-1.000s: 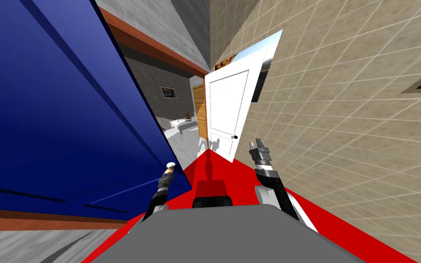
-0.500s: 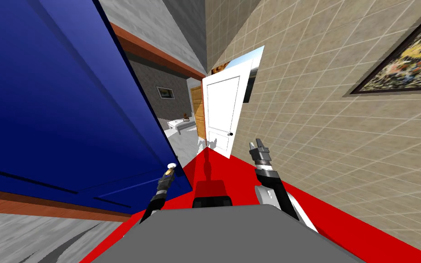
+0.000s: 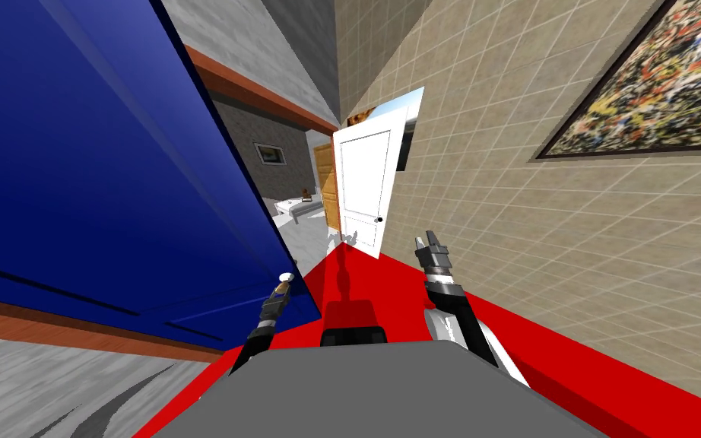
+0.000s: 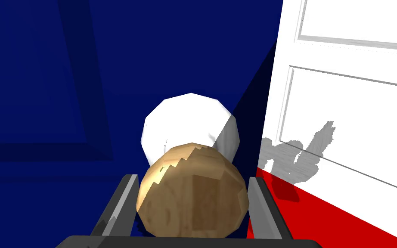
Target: Pull the door open
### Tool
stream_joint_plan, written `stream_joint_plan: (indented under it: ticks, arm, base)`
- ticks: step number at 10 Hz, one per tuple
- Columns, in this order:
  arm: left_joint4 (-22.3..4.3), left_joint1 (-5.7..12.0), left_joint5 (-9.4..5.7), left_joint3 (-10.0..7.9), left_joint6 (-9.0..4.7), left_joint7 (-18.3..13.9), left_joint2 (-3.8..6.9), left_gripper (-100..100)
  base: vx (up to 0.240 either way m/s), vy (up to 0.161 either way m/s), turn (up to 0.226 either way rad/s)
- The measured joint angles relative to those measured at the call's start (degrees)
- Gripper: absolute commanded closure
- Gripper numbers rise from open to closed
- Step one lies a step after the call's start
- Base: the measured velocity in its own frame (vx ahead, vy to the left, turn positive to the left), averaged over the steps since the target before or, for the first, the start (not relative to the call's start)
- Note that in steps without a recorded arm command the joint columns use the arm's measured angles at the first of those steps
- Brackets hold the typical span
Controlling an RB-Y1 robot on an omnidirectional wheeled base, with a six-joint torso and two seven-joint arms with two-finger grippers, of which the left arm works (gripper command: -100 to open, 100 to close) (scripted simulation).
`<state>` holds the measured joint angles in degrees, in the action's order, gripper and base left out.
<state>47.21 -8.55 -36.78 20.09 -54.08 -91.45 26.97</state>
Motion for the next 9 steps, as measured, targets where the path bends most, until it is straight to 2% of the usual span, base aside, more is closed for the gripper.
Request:
stream_joint_plan:
  ticks: [4,5,7,9]
  arm:
    - [1.02,-1.89,1.42,2.62,-1.93,-2.48,2.15,100]
    - [0.89,-2.14,1.77,3.23,-2.59,-3.15,2.59,100]
    - [0.81,-2.67,1.93,3.69,-2.95,-3.56,2.91,100]
    - [0.34,-2.85,2.25,4.39,-4.57,-4.70,3.92,100]
  base:
    - [-0.206,0.040,-0.083]
    - [-0.095,0.011,-0.021]
    - [-0.162,0.028,-0.140]
    - [-0.221,0.042,-0.131]
